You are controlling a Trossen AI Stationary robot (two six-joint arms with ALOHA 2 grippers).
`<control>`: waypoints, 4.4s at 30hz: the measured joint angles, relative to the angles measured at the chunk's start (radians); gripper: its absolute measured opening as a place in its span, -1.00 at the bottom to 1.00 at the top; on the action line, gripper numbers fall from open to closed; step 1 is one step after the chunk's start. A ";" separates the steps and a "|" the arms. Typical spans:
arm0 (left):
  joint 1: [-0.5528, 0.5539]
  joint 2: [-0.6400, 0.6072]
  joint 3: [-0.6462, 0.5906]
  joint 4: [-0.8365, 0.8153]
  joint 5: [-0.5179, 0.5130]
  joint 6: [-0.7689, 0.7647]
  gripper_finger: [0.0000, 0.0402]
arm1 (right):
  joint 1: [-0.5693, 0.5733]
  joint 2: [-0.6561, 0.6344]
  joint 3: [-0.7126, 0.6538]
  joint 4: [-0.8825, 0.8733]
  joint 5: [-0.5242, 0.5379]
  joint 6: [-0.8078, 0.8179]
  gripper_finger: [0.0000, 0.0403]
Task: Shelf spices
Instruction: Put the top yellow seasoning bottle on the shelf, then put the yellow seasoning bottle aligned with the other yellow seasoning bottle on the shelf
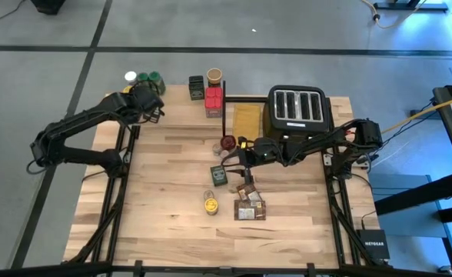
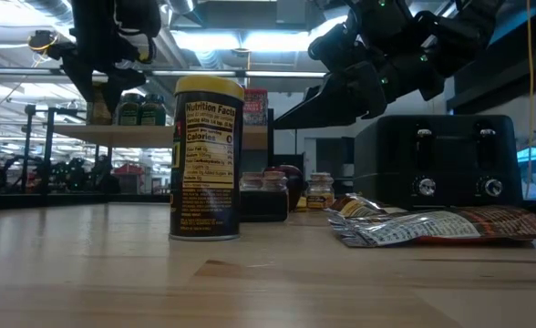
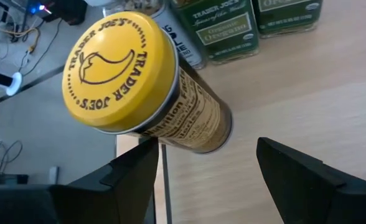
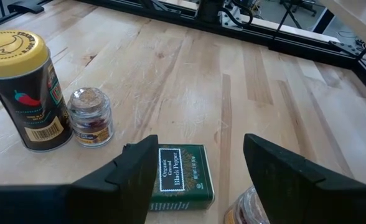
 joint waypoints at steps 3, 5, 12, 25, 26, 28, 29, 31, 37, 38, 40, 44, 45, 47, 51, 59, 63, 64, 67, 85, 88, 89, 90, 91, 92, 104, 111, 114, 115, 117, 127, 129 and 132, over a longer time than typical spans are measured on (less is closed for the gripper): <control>0.017 0.000 0.000 0.010 0.000 0.014 0.32 | 0.000 0.000 0.000 0.000 0.000 0.000 0.20; 0.030 0.000 0.000 0.027 0.000 0.029 0.32 | 0.000 0.000 0.000 0.000 0.000 0.000 0.20; 0.071 0.000 0.000 0.077 0.000 0.081 0.32 | 0.000 0.000 0.000 0.000 0.000 0.000 0.20; -0.040 -0.012 0.000 0.046 0.160 0.065 0.32 | 0.000 0.000 0.000 0.000 0.000 0.000 0.20; -0.069 -0.015 0.004 0.046 0.167 0.059 0.32 | 0.000 0.000 0.000 0.000 0.000 0.000 0.20; -0.133 -0.020 0.018 0.054 0.169 0.058 0.32 | 0.000 0.000 0.000 0.000 0.000 0.000 0.20; -0.170 -0.024 0.025 0.069 0.168 0.063 0.32 | 0.000 0.000 0.000 0.000 0.000 0.000 0.20; -0.253 -0.031 0.026 0.138 0.168 0.098 0.32 | 0.000 0.000 0.000 0.000 -0.005 0.000 0.20; -0.520 -0.008 0.024 0.449 0.287 0.308 0.32 | 0.000 0.000 0.000 0.000 -0.007 0.000 0.20; -0.561 0.005 0.024 0.485 0.321 0.337 0.32 | 0.000 0.000 0.000 0.000 -0.007 0.000 0.20; -0.637 0.036 0.023 0.545 0.373 0.371 0.32 | 0.000 0.000 0.000 0.000 -0.007 0.000 0.20; -0.753 0.116 0.023 0.629 0.440 0.375 0.32 | 0.000 0.000 0.000 0.000 -0.007 0.000 0.20; -0.773 0.141 0.023 0.649 0.461 0.375 0.32 | 0.000 0.000 0.000 0.000 -0.007 -0.001 0.20; -0.805 0.187 0.022 0.699 0.513 0.363 0.32 | 0.000 0.000 0.000 0.000 -0.007 0.000 0.20; -0.845 0.264 0.021 0.849 0.613 0.317 0.32 | 0.000 0.000 0.000 -0.001 -0.020 0.010 0.20; -0.859 0.336 0.022 0.984 0.773 0.276 0.32 | 0.015 0.000 0.000 -0.001 -0.120 0.037 0.20; -0.879 0.346 0.022 0.977 0.799 0.212 0.32 | 0.052 0.000 0.000 0.005 -0.102 0.019 0.20; -0.887 0.350 0.022 0.977 0.799 0.214 0.32 | 0.060 0.000 0.000 0.008 -0.094 0.011 0.20; -0.919 0.375 0.022 0.977 0.788 0.266 0.32 | 0.068 0.000 0.000 0.010 -0.076 0.006 0.20; -0.972 0.495 0.022 0.925 0.651 0.395 0.32 | 0.066 0.000 0.000 0.014 -0.075 0.007 0.20; -0.974 0.510 0.023 0.901 0.649 0.382 0.32 | 0.066 0.000 0.000 0.014 -0.075 0.007 0.20; -0.973 0.516 0.023 0.902 0.648 0.380 0.32 | 0.066 0.000 0.000 0.013 -0.074 0.007 0.20; -0.973 0.524 0.022 0.911 0.648 0.380 0.32 | 0.066 0.000 0.000 0.014 -0.074 0.007 0.20; -0.973 0.529 0.023 0.919 0.648 0.381 0.32 | 0.066 0.000 0.000 0.013 -0.074 0.007 0.20; -0.973 0.532 0.023 0.922 0.648 0.381 0.32 | 0.066 0.000 0.000 0.013 -0.074 0.007 0.20; -0.952 0.538 0.023 0.925 0.640 0.311 0.08 | 0.066 0.000 0.000 0.014 -0.074 0.007 0.20; -0.940 0.494 0.097 0.731 0.595 0.245 0.08 | 0.066 0.000 0.000 0.013 -0.074 0.007 0.20; -0.940 0.440 0.142 0.635 0.502 0.237 0.09 | 0.066 0.000 0.000 0.013 -0.074 0.007 0.20; -0.940 0.419 0.154 0.614 0.473 0.230 0.10 | 0.066 0.000 0.000 0.012 -0.074 0.007 0.20; -0.940 0.370 0.169 0.567 0.409 0.208 0.10 | 0.066 0.000 0.000 0.010 -0.074 0.007 0.20; -0.889 0.133 0.175 0.282 0.151 0.026 0.10 | 0.066 0.000 0.000 0.000 -0.074 0.007 0.20; -0.867 0.093 0.175 0.226 0.090 -0.025 0.10 | 0.066 0.000 0.000 0.000 -0.074 0.007 0.20; -0.817 0.037 0.175 0.147 0.006 -0.100 0.10 | 0.066 0.000 0.000 0.000 -0.074 0.006 0.20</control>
